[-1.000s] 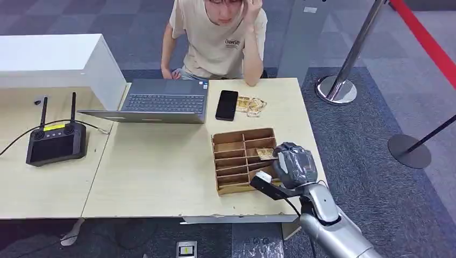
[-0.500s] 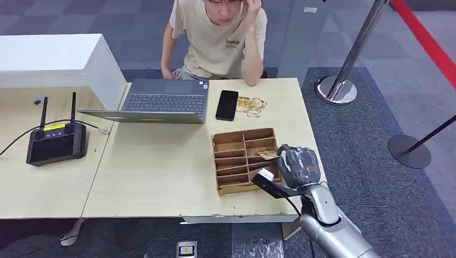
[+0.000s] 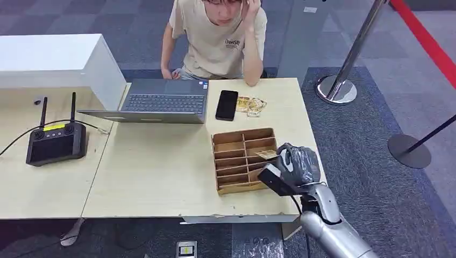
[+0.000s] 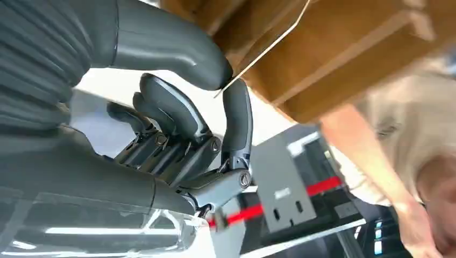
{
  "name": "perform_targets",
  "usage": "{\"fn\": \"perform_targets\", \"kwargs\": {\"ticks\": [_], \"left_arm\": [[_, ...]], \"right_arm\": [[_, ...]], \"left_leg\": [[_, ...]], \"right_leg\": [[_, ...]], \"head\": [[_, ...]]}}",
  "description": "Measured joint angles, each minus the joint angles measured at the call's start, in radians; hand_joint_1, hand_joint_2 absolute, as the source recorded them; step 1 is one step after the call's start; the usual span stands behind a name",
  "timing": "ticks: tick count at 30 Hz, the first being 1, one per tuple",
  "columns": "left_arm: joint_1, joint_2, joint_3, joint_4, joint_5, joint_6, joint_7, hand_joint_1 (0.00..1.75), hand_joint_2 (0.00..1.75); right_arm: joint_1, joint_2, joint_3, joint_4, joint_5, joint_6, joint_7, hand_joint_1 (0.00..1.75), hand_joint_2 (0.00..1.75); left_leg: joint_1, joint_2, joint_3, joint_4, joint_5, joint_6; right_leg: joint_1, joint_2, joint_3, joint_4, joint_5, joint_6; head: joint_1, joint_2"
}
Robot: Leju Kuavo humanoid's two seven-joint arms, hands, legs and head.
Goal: Pass the card to the sensor for recognition and then transmit it.
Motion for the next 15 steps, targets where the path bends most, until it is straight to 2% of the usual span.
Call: {"fn": "perform_targets", "kwargs": {"ticks": [6,15], "left_arm": [[0.000,0.000,0.000,0.000,-0.001,-0.003,-0.008,0.00,1.75],[0.000,0.000,0.000,0.000,-0.015,-0.016,-0.008,0.00,1.75]], "right_arm": [[-0.010,0.010,-0.018,-0.054,-0.209,0.005,-0.102,1.75,1.75],[-0.063,0.021,-0.051,-0.168,-0.560,0.091,-0.276,1.75,1.75]], "left_leg": [[0.000,0.000,0.000,0.000,0.000,0.000],[0.000,0.000,0.000,0.000,0.000,0.000]], "right_leg": [[0.000,0.000,0.000,0.000,0.000,0.000],[0.000,0.000,0.000,0.000,0.000,0.000]], "head": [[0.000,0.000],[0.000,0.000]]}}
